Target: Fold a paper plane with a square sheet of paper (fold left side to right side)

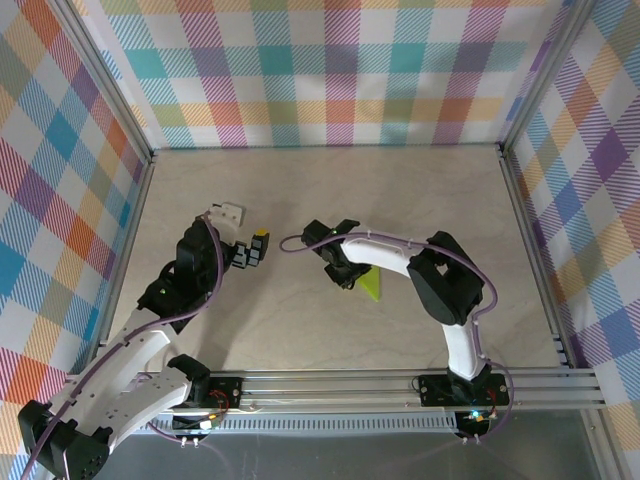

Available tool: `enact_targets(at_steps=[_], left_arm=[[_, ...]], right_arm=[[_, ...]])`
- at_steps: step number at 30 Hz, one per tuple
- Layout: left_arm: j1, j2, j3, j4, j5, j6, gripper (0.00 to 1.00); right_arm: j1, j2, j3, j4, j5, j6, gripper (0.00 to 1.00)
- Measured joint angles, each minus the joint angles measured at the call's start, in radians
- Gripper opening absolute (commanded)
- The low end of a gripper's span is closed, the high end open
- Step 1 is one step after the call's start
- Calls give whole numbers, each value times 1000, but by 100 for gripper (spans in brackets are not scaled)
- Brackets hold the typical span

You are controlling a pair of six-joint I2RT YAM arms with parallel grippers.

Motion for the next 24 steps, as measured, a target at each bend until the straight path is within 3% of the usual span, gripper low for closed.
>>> enact_targets(at_steps=[7,15,19,24], left_arm=[[0,21,0,-2,0,-3,100],[0,42,0,-3,2,-4,100],[1,55,0,-3,8,-6,100],[1,80,0,-8,7,-7,100]], right_arm=[[-60,-190,-113,105,-111,19,59],[-155,-423,-300,284,-224,66,81],[-205,-520,-407,383,-282,108,99],[-267,-592,-495,476,-349,142,99]])
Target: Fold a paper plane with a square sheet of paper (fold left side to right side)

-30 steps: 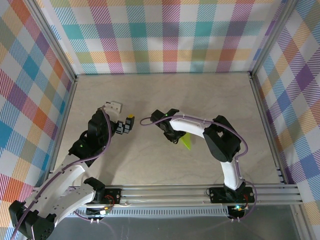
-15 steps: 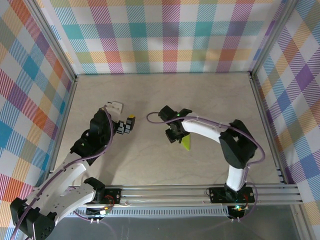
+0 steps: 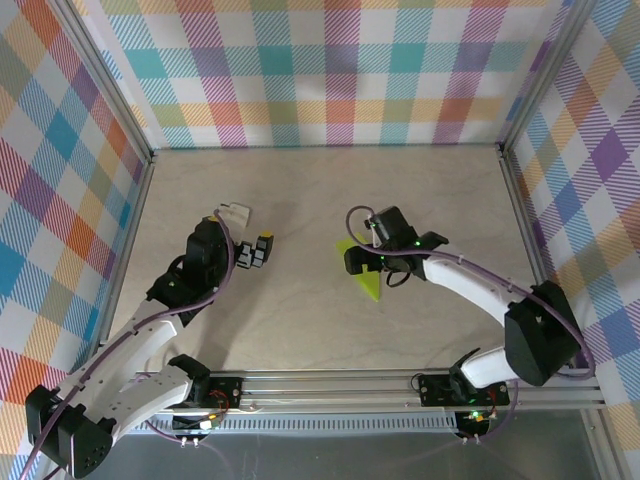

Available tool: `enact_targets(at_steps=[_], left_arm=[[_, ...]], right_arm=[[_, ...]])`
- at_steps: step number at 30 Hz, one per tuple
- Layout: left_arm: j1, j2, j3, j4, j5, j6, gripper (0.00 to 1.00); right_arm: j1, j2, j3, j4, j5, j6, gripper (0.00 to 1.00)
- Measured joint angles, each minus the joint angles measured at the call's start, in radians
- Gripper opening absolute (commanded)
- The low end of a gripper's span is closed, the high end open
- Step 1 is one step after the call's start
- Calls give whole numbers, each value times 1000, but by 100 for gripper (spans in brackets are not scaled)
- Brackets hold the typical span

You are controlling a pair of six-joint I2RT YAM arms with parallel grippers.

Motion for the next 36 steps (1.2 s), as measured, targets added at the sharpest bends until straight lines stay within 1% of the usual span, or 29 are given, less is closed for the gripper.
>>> enact_targets(at_steps=[9,16,21,26,30,33,36], left_arm=[[0,10,0,-5,0,0,100],[0,24,1,-19,0,-4,100],[0,53,38,-51,1,-47,100],[3,115,151,-128,60,-135,97],[4,179,244,-183,125,-249,92],[4,208,249,-186,192,-371,85],[3,233,194,-121,271,-531,81]], right_arm=[[-89,-85,-145,136,-31,113,99],[-178,-160,-279,272,-113,192,99],[-221,-173,-314,323,-162,217,99],[-261,-193,-330,356,-212,226,99],[-290,-213,-352,384,-249,240,99],[-305,-226,-381,411,-272,256,99],[-318,-235,-407,431,-291,275,99]])
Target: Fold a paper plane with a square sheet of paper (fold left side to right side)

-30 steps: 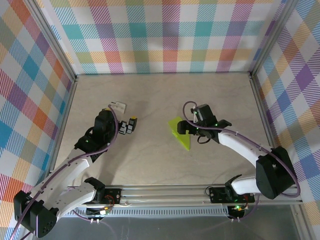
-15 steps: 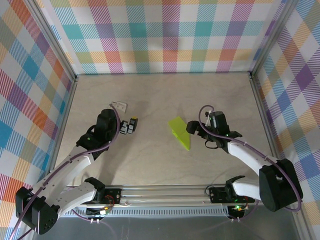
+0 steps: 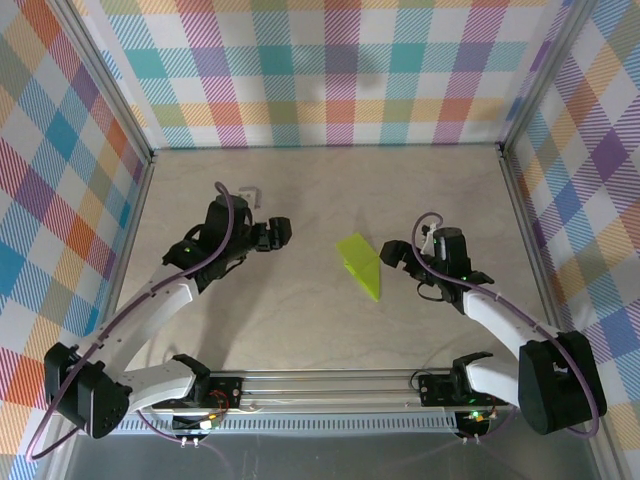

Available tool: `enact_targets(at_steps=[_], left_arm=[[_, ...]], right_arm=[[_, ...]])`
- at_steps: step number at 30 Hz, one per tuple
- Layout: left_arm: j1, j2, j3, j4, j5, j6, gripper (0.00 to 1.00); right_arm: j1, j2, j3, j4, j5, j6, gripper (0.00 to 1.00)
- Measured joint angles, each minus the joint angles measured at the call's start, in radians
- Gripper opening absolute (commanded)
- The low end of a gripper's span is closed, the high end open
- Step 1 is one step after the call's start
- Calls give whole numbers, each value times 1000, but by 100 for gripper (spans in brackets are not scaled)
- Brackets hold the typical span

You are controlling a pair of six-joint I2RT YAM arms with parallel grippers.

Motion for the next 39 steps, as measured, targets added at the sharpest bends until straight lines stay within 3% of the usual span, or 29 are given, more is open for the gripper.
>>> enact_targets(at_steps=[7,12,32,39], left_arm=[[-97,154,-163,256,55,-306,76],[-163,297,-162,397,84,-411,73],[-214,700,-24,684,162,-540,58],[-215,777,31,723,180,-550,44]], right_arm=[[-20,-34,-8,-12,-19,3,99],[-32,-59,-8,-15,-29,3,99],[-41,-70,5,-83,-31,-28,99],[-45,-70,8,-106,-30,-43,99]])
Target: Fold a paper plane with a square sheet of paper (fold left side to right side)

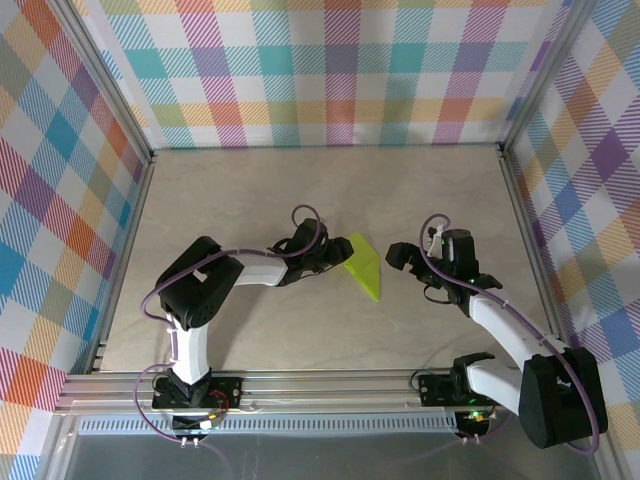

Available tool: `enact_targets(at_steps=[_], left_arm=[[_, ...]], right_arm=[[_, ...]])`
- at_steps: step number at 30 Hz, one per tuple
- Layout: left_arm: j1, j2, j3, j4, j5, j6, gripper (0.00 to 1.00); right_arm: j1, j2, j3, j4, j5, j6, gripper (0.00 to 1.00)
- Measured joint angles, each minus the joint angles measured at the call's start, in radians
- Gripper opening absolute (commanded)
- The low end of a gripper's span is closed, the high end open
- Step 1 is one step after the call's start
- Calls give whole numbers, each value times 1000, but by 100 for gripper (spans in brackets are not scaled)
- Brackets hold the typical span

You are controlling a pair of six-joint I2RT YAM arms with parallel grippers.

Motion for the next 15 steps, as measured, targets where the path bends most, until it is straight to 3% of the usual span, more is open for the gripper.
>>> enact_targets(at_steps=[11,15], left_arm=[[2,24,31,11,14,16,1],[22,-14,-6,29,40,43,0]], right_arm=[[-12,7,15,-29,-34,-31,100],[-19,36,34,-28,-110,-45,95]])
